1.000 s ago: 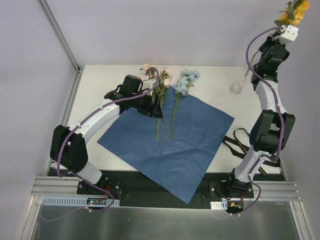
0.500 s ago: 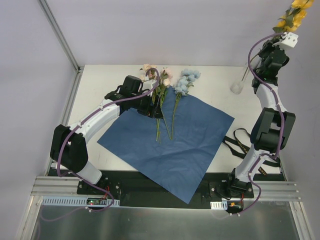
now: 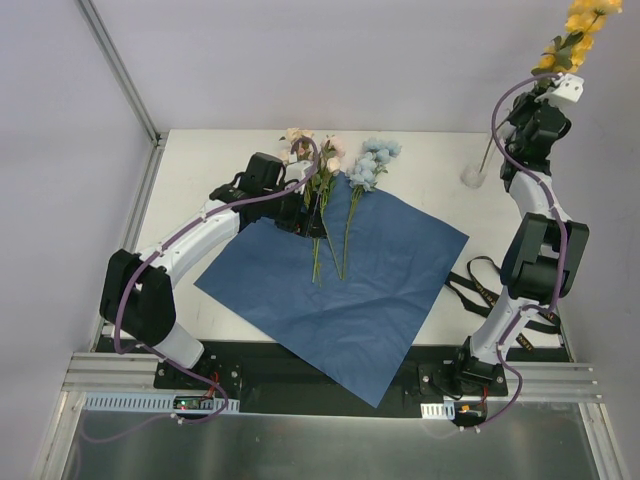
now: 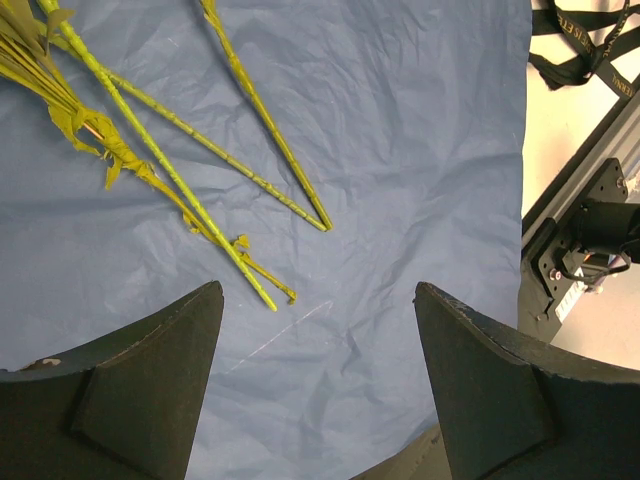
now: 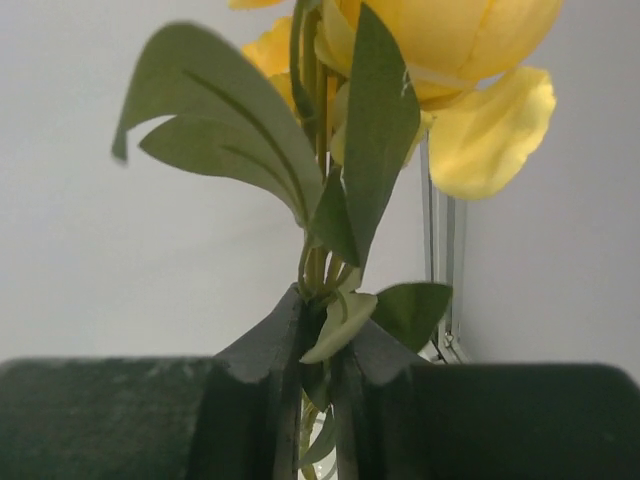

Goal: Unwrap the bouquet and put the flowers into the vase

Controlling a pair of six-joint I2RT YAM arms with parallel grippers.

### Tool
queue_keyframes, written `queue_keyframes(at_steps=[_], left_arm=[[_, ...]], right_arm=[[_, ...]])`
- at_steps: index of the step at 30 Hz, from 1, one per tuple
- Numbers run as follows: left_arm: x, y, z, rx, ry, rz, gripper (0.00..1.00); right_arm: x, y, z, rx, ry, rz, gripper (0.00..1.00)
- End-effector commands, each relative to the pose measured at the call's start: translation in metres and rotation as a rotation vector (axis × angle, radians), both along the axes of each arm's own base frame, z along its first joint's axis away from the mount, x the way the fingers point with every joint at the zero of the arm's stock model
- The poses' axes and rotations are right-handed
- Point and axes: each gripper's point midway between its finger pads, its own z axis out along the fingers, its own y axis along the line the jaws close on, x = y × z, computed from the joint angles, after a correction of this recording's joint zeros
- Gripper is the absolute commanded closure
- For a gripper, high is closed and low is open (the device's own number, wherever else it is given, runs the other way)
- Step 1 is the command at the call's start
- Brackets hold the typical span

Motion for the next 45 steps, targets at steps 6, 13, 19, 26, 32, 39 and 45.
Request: queue_keyframes(at_steps=[6,13,19,26,32,39,45], left_arm=[[-0.011,-0.008,0.031,-0.051,-0.090,-0.036,0.23],[-0.023,-0.013,0.046,-0.066,-0.134,-0.062,0.22],[-0.034,-0.016,0.063,-0.083,-0.187,-0.086,0.22],[-0.049,-0.023,0.073,-0.086,-0.233,-0.123,0.20],[-0.055,-0.029,0.071,-0.084,-0.224,-0.138,0.19],[-0.050,-0.025,0.070,-0.063,-0.230,-0.108,0.19],[-0.047,-0.023,0.064,-0.044,-0.230,-0.095,0.18]], right_arm=[[-0.018,0.010,0.021,-0.031,-0.012,0.011,0.69],[-0.036,0.008,0.016,0.011,0.130,-0.053,0.19],[-0.087,0.011,0.012,0.147,0.351,-0.166,0.03],[-0.205,0.000,-0.041,0.336,0.660,-0.485,0.03],[-0.250,0.060,-0.097,0.259,0.806,-0.384,0.03],[-0.220,0.215,-0.143,0.206,0.886,0.057,0.02],[-0.173,0.368,-0.191,0.361,1.136,0.558,0.18]])
